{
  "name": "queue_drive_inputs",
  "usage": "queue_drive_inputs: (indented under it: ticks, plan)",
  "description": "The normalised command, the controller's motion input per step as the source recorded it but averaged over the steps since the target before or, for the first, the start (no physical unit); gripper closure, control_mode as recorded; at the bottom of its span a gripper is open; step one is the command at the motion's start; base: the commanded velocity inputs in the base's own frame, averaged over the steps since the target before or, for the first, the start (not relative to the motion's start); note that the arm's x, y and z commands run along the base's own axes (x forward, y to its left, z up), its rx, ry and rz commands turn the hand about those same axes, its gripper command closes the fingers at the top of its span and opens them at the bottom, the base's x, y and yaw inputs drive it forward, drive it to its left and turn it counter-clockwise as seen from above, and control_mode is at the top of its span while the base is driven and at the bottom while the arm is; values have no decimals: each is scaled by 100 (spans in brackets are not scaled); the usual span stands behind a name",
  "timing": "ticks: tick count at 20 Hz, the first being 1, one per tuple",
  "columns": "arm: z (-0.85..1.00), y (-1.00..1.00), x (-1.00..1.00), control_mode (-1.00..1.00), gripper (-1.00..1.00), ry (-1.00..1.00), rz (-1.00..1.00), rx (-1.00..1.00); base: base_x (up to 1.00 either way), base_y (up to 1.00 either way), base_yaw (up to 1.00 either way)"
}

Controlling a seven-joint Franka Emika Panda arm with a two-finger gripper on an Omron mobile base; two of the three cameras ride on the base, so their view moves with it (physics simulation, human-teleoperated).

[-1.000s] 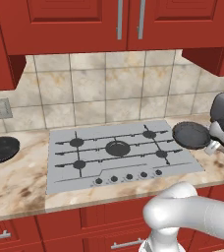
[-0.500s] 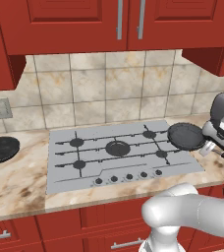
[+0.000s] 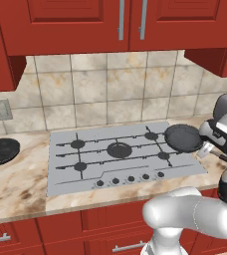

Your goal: Place both pans onto different burners. Then place the onion and the chicken drumstick on different pans.

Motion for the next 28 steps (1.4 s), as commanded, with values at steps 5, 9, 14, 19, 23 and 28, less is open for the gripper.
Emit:
queue_drive_inputs:
  ticks: [5, 9, 14, 19, 23, 28]
  plan:
    - [0, 26, 0, -100, 100, 0, 1, 0, 0, 0, 0]
    - [0, 22, 0, -100, 100, 0, 1, 0, 0, 0, 0]
    - [0, 18, 0, -100, 100, 0, 0, -1, 0, 0, 0]
    - [-2, 20, 0, -100, 100, 1, 0, -2, 0, 0, 0]
    - [0, 22, 2, -100, 100, 1, 0, -1, 0, 0, 0]
    - [0, 25, 3, -100, 100, 0, 0, 0, 0, 0, 0]
